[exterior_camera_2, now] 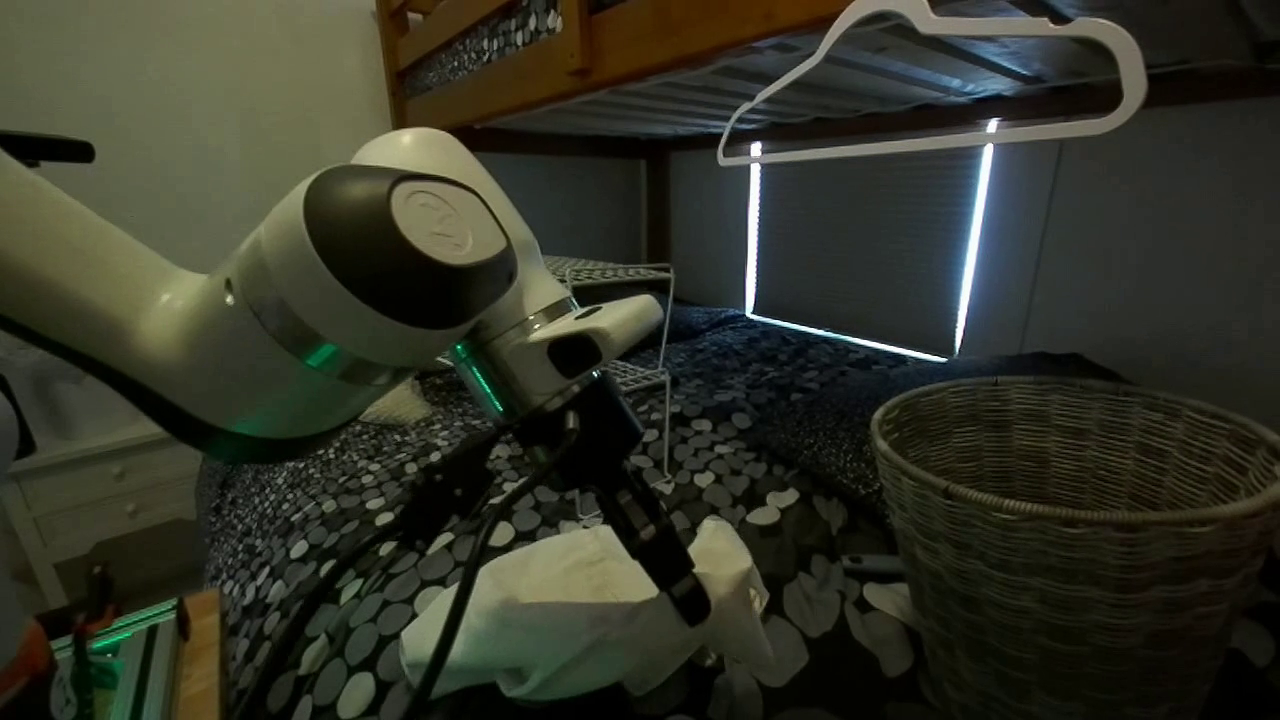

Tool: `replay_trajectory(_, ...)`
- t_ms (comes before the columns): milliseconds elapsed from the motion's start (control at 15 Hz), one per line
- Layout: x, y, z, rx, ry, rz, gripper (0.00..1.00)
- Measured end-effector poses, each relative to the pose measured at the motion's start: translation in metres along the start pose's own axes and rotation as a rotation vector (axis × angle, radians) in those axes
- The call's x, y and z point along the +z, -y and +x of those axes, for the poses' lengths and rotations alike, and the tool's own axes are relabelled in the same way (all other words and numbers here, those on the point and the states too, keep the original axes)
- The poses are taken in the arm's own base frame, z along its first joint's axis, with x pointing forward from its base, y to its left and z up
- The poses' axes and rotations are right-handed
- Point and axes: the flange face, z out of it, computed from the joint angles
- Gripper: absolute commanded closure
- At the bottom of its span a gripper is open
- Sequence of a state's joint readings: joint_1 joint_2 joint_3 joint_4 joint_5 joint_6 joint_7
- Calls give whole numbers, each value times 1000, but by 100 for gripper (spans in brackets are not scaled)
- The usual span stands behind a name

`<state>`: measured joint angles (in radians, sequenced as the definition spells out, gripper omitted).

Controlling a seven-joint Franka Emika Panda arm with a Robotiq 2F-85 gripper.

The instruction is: Unfold the white pillowcase on the right once

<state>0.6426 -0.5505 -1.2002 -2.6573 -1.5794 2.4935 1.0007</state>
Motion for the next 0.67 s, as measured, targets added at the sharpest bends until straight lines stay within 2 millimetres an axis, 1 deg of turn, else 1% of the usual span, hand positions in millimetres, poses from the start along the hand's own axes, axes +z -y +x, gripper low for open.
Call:
replay_trajectory(267,8,-2,4,-1,3,-39,97)
replay_trajectory(333,9,-2,4,-1,4,-42,99)
replay_trajectory(467,7,-1,5,5,-1,-32,99)
replay_trajectory(600,6,-7,11,20,-22,-28,99)
replay_trajectory(667,10,-14,15,36,-27,-47,99)
